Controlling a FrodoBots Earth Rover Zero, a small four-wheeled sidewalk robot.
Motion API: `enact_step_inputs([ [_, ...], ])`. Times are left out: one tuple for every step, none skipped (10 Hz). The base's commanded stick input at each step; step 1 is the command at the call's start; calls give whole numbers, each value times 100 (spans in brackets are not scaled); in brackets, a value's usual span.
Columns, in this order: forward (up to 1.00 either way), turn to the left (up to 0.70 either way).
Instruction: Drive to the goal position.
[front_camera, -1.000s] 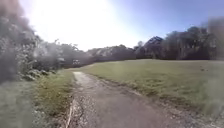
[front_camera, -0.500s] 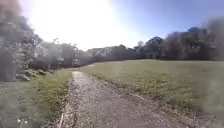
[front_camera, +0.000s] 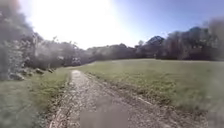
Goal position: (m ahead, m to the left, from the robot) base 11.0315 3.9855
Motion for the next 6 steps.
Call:
enact_step_inputs([
  [50,0],
  [50,0],
  [50,0],
  [50,0],
  [50,0],
  [50,14],
])
